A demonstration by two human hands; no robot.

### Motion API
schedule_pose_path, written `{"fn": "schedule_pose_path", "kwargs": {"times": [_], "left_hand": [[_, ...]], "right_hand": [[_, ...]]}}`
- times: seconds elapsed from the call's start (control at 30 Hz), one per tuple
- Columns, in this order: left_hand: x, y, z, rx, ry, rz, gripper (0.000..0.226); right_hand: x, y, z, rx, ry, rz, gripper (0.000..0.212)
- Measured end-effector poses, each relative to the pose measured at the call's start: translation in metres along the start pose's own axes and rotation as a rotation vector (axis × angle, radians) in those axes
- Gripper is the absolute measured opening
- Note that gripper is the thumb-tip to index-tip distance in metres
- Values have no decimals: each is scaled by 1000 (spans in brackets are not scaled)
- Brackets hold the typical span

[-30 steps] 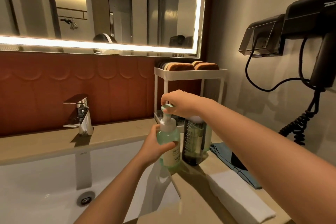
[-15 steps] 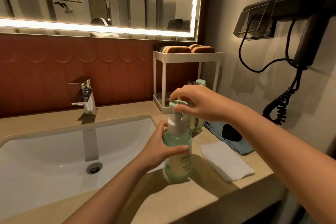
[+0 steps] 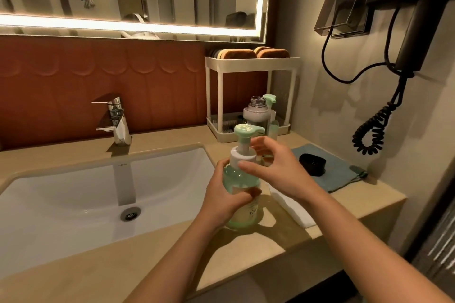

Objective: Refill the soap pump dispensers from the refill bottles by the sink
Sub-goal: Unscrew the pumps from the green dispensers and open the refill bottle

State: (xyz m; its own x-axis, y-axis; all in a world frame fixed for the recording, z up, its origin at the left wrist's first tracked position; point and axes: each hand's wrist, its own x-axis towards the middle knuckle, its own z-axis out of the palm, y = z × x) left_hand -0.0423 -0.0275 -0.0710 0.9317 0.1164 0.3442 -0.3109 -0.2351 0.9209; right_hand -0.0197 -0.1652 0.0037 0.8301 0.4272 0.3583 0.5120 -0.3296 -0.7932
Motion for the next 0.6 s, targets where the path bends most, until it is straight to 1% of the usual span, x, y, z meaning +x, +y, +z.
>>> {"fn": "schedule_pose_path", "kwargs": {"times": [0.1,0.17,0.3,0.43,0.5,0.6], "left_hand": [[0,-2,1,14,10,5,71],[0,-1,0,8,7,10,67],[3,0,-3,-5,-46,1,63],[5,-1,-8,-35,-117,-3,63],[6,0,-9,-39,-157,-15,66],[8,1,-13,-51,-253,-53,77]], "right_hand": [[5,-3,9,10,78,-22,45],[7,-5,9,-6,78,-59,42],[10,-5,1,-50,-18,-100,47],[13,-1,-2,15,-97,-99,45],[14,1,-4,34,-134,-99,43],[14,3,-7,102,-199,-98,33]]}}
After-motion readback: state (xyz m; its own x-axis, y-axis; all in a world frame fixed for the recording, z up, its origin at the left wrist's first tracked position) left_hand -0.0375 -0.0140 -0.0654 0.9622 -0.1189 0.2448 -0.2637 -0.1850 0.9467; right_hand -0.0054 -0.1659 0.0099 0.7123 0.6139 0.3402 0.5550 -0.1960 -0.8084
